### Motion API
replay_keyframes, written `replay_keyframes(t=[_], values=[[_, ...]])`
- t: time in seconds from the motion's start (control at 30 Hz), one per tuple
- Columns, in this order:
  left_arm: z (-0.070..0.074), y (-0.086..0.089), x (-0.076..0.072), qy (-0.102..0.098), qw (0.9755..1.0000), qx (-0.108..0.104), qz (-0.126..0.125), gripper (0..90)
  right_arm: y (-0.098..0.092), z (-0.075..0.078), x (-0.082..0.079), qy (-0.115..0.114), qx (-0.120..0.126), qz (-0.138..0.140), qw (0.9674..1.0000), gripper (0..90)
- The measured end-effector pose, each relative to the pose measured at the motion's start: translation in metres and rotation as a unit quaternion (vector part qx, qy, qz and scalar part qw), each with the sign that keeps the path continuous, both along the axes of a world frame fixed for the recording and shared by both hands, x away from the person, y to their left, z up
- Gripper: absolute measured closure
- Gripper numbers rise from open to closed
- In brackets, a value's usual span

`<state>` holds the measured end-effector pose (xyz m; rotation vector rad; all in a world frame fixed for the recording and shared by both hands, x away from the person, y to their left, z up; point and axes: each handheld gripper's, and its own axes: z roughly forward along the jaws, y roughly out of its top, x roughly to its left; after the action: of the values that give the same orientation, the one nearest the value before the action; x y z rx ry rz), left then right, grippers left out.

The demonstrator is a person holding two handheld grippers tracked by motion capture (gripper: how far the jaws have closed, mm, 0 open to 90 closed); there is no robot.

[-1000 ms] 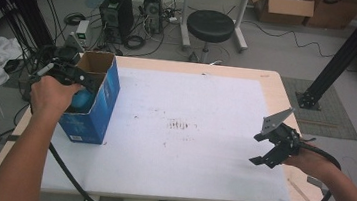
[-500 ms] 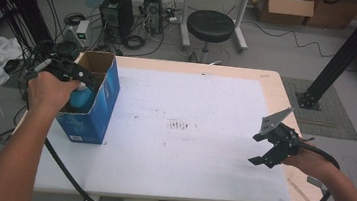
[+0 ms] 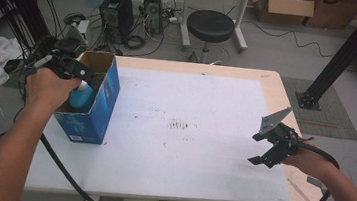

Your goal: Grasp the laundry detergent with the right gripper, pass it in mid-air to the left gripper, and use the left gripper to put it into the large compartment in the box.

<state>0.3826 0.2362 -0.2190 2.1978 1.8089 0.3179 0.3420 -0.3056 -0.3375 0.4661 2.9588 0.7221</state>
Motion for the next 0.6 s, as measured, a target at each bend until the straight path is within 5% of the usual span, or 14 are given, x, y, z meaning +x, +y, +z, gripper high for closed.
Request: replay_keyframes(t=[0.6], values=[[0.014, -0.047, -0.006, -0.011, 0.9968, 0.016, -0.078, 19.4, 0.001, 0.002, -0.001, -0.001, 0.000, 0.000, 1.0000, 17.1]])
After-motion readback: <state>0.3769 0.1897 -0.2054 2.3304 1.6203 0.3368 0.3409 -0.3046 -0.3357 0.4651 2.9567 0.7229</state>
